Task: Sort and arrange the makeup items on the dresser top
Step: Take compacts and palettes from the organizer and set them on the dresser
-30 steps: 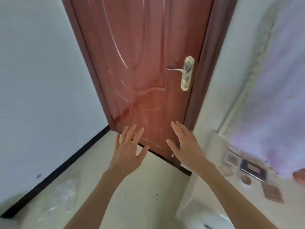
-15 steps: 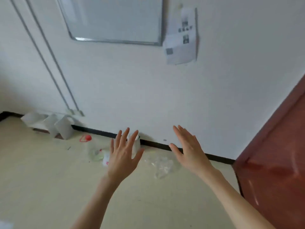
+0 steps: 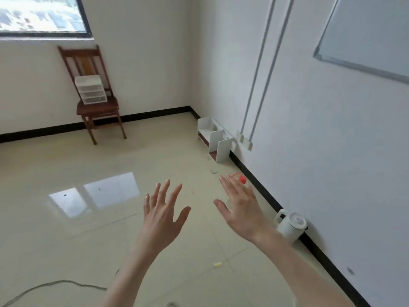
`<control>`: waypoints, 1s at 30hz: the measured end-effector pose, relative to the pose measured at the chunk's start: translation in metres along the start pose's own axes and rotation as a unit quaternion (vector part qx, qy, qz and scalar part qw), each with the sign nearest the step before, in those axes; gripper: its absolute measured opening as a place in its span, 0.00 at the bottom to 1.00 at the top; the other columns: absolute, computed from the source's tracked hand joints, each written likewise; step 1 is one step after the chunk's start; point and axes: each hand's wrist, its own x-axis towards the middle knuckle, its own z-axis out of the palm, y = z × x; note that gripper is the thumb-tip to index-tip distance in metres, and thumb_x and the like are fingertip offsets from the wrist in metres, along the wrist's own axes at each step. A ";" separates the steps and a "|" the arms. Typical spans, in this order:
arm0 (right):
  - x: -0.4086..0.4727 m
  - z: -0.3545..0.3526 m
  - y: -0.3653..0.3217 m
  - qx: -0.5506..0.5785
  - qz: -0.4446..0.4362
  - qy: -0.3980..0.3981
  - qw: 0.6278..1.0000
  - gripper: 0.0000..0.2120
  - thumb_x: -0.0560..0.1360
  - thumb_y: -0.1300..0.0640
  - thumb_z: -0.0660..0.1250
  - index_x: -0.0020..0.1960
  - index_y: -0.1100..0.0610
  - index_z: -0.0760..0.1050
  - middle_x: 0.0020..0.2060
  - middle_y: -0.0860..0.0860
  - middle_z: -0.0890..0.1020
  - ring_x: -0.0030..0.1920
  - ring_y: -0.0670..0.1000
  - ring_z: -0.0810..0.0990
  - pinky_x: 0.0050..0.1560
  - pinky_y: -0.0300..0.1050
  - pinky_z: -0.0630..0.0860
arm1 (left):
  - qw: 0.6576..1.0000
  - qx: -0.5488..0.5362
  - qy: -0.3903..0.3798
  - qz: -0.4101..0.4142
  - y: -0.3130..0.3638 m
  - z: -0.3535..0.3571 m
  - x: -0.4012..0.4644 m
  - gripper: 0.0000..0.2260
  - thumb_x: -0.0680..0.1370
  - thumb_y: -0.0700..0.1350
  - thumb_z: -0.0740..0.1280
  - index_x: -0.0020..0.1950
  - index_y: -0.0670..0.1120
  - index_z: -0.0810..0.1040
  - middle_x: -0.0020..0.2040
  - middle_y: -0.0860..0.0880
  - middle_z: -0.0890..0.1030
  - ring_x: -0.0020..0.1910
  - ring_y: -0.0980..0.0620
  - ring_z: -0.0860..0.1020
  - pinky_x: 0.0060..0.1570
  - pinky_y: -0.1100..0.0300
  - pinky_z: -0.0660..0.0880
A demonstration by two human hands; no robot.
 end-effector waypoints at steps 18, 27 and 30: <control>0.406 0.107 -0.148 -0.027 -0.182 -0.054 0.982 0.31 0.79 0.41 0.53 0.77 0.50 0.48 0.76 0.50 0.52 0.76 0.49 0.48 0.74 0.51 0.42 | 0.980 0.085 0.072 -0.166 -0.279 -0.073 0.234 0.33 0.72 0.66 0.45 0.74 0.54 0.58 0.76 0.48 0.55 0.75 0.46 0.48 0.71 0.44 0.45; 0.630 0.137 -0.182 -0.014 -0.224 -0.063 0.972 0.31 0.79 0.44 0.55 0.77 0.50 0.47 0.77 0.50 0.50 0.76 0.49 0.46 0.74 0.51 0.40 | 0.970 0.082 0.082 -0.212 -0.384 -0.069 0.415 0.35 0.70 0.67 0.44 0.74 0.54 0.59 0.76 0.48 0.55 0.76 0.46 0.47 0.71 0.44 0.45; 0.703 0.141 -0.192 -0.011 -0.227 -0.059 0.972 0.31 0.79 0.44 0.56 0.77 0.50 0.48 0.76 0.50 0.51 0.76 0.49 0.47 0.74 0.51 0.39 | 0.971 0.081 0.075 -0.214 -0.412 -0.076 0.472 0.35 0.70 0.67 0.43 0.75 0.55 0.56 0.76 0.50 0.52 0.76 0.48 0.44 0.72 0.46 0.41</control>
